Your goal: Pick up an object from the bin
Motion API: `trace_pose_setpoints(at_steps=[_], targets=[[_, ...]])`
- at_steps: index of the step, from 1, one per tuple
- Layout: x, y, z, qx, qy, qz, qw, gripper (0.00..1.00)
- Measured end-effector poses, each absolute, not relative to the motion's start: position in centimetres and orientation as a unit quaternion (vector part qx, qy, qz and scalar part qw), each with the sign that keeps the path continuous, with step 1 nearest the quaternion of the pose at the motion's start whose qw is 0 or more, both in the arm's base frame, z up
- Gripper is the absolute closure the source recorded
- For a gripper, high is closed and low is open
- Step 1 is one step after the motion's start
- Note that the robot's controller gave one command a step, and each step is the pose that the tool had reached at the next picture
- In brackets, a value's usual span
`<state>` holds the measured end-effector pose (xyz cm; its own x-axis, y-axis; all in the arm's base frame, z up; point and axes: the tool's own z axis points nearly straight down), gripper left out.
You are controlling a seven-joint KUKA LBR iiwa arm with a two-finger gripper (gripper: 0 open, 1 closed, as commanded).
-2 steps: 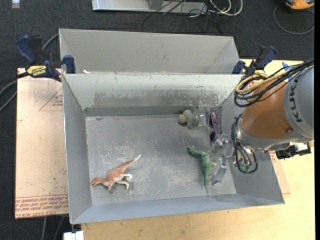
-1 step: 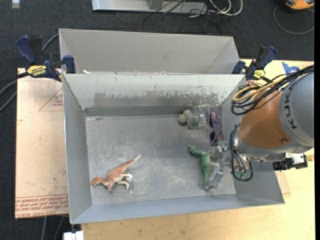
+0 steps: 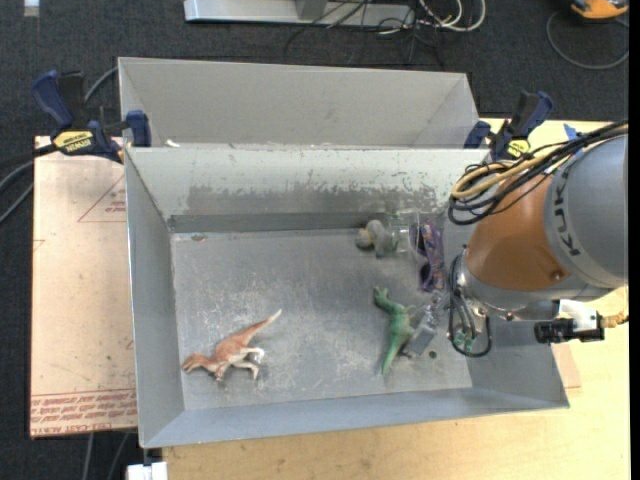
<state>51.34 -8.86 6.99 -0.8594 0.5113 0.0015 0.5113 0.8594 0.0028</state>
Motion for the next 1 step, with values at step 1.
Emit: trace_pose_setpoints(at_steps=[1], targets=[[51.34, -8.86, 6.99, -0.265, -0.964, -0.001, 0.0, 1.0]])
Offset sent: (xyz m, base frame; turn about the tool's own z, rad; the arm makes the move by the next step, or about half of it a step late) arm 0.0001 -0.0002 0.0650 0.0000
